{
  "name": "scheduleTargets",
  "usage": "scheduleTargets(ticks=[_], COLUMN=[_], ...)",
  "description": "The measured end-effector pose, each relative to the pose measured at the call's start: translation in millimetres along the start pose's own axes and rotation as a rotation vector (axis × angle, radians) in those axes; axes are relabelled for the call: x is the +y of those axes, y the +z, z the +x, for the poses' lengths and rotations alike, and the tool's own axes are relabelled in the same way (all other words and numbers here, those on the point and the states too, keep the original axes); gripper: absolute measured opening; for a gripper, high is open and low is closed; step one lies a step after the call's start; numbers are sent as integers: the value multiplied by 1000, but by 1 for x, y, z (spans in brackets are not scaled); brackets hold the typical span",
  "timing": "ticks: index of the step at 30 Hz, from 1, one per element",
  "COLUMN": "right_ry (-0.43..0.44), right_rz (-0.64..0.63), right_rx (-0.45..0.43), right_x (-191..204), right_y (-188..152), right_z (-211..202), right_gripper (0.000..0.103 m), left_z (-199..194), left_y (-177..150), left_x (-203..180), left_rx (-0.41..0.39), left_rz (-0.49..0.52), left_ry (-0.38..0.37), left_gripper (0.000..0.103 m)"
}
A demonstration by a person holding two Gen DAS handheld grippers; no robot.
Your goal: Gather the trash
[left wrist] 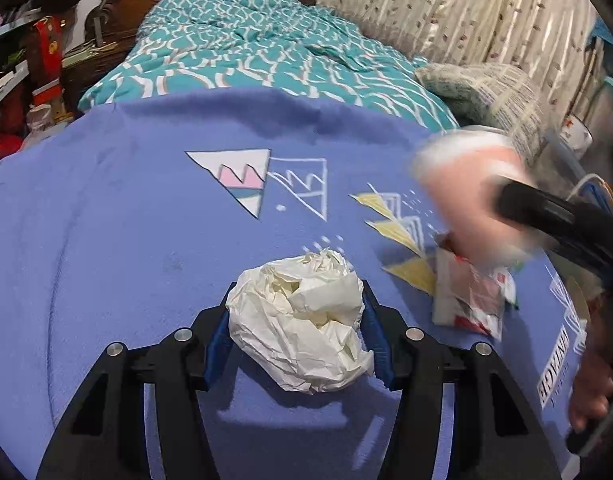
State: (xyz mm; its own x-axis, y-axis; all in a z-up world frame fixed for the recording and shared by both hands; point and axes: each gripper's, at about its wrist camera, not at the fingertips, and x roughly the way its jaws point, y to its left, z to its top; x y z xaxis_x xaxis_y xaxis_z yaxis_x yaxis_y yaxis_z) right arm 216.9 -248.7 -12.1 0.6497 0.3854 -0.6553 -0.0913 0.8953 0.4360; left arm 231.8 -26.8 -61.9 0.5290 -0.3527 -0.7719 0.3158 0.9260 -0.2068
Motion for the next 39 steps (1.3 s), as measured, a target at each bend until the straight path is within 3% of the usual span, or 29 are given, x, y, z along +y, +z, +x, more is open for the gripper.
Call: scheduleTargets(ticks=[4,7,11,14,17,20,27,39], right_ry=[-57,-117,-138,-119,-103,-72,-52,1], right_rz=[-14,37,155,244,303,338,327,233], right_rx=[-86,-106,-122,-146,-159,-172,-197,-125], right_x=[-20,-48,-84,-104,-119,-124,-113,-70], right_y=[-64,-120,-177,-209,-234,-249,-250,-242], right_z=[-84,-130,-161,-182,-193,-196,-190,-158], right_gripper=[59,59,59,59,59,59,59,60], left_z=[-26,-38,-40,-36,-32,-32,-35,-58], left_y=[-22,-48,-89,-113,-128,-133,-142,-144], left_x=[-43,-86,-141,-175,-208,-224,-234,-166], left_rx=[-7,41,133,184,186,203,140,83], left_rz=[104,171,239,300,386,399,437,309], left_ry=[-105,-214,-330,-358,-323,-330,-224,-39], left_gripper=[53,53,53,53,54,54,54,56])
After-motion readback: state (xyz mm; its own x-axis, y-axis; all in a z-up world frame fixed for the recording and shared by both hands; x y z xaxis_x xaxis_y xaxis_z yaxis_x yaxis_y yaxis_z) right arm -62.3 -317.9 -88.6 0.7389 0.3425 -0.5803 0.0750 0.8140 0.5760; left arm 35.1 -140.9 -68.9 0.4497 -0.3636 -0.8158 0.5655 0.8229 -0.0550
